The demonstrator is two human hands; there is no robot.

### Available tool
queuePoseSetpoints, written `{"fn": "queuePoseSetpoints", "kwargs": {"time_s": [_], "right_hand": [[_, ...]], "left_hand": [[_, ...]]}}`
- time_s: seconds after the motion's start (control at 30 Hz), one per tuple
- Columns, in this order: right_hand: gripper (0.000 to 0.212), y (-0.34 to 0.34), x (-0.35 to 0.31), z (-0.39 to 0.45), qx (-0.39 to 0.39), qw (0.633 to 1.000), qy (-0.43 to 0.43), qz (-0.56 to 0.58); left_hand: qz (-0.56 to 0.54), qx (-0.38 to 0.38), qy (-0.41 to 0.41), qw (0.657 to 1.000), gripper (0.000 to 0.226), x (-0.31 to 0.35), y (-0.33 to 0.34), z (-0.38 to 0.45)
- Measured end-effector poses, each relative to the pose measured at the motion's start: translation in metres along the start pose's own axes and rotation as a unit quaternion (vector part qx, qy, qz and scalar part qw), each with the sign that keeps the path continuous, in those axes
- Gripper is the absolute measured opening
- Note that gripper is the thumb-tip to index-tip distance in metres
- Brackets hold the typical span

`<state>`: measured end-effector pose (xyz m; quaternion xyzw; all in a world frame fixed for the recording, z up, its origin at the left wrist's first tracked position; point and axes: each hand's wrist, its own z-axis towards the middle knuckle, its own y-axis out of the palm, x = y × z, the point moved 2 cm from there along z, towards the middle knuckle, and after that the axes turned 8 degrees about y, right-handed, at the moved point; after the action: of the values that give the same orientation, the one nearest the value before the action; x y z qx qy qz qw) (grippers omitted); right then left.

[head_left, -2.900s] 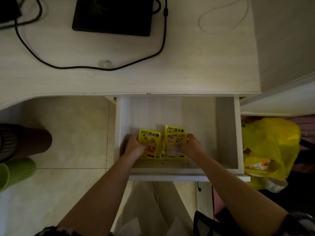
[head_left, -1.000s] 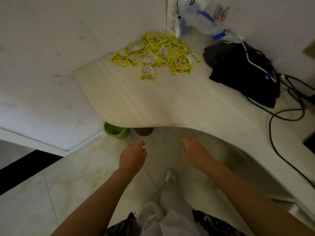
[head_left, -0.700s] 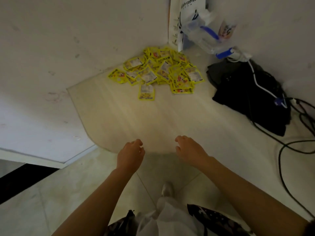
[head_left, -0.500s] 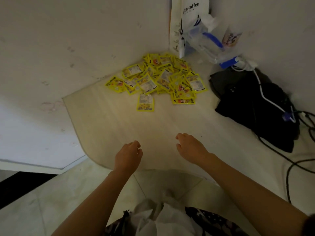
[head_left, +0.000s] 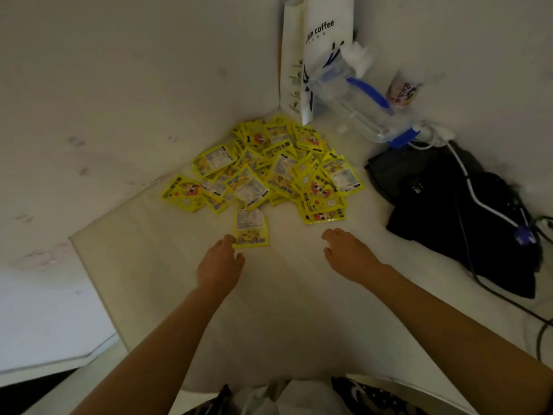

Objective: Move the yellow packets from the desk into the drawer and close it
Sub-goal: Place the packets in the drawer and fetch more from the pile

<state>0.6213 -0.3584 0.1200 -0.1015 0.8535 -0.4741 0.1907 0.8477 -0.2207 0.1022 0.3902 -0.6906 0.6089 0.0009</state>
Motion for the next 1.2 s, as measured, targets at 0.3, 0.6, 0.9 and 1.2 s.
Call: {"fn": "queuePoseSetpoints", "kwargs": {"time_s": [0.3, 0.6, 0.9, 1.2], "right_hand": [[0.039, -0.025, 0.003, 0.060, 0.028, 0.999, 0.016, -0.017], [0.045, -0.041, -0.008, 0.128, 0.027, 0.996, -0.022, -0.078], [0.041, -0.048, -0.005, 0.141, 0.025, 0.995, -0.035, -0.090], [0.045, -0.045, -0.004, 0.127, 0.056, 0.990, -0.054, -0.118]], "left_hand": [[-0.065, -0.009, -0.109, 0.992, 0.052, 0.001, 0.001, 0.070], [-0.026, -0.017, -0.143, 0.989, 0.078, 0.016, 0.019, 0.101], [-0.060, -0.027, -0.183, 0.981, 0.081, 0.017, 0.016, 0.105], [-0.077, -0.012, -0.176, 0.981, 0.063, 0.012, 0.012, 0.077]]}}
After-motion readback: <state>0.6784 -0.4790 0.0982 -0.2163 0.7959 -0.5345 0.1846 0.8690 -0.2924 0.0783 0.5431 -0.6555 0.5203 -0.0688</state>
